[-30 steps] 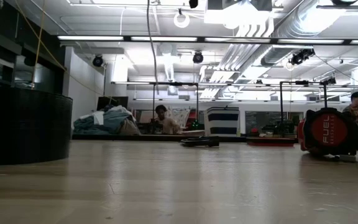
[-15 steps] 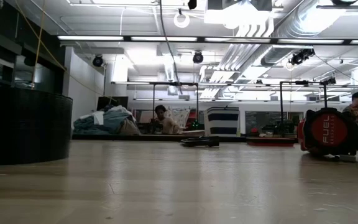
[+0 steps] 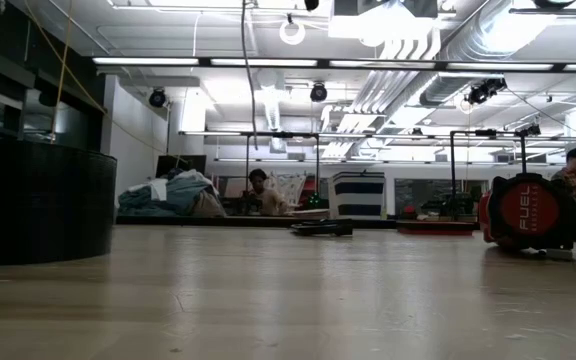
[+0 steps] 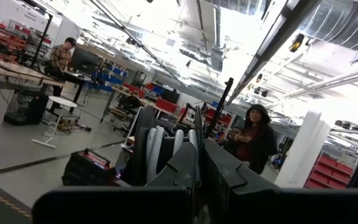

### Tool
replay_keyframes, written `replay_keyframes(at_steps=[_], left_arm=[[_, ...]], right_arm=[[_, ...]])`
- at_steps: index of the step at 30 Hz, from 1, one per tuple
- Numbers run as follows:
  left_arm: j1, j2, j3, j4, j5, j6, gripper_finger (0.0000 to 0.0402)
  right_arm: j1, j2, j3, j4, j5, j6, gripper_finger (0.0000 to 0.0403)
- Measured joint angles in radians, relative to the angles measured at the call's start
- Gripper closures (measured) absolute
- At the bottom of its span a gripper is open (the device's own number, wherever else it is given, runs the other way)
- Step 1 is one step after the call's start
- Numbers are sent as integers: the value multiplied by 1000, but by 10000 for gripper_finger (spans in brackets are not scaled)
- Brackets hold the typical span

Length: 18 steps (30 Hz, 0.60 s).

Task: Coil cords
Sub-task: Coil the white wire onto the black spool

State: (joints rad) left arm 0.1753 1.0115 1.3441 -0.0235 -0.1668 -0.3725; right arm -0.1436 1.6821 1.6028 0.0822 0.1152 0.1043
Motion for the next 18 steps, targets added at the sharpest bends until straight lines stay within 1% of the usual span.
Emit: replay_keyframes(at_steps=[4, 7, 11, 15, 16, 18], left_arm=[[0, 0, 0, 0, -2, 8, 398], [0, 0, 0, 0, -4, 8, 398], [0, 0, 0, -1, -4, 8, 398], [0, 0, 0, -1, -4, 8, 398], [0, 0, 0, -1, -3, 8, 398], [0, 0, 0, -1, -3, 8, 398]], right_arm=[[0, 0, 0, -8, -14, 0, 303], [0, -1, 0, -20, -15, -1, 314], [0, -1, 0, -19, -15, -28, 343], [0, -1, 0, -19, -15, -34, 390], [0, -1, 0, -19, -15, -33, 396], [0, -1, 0, -19, -15, -34, 395]])
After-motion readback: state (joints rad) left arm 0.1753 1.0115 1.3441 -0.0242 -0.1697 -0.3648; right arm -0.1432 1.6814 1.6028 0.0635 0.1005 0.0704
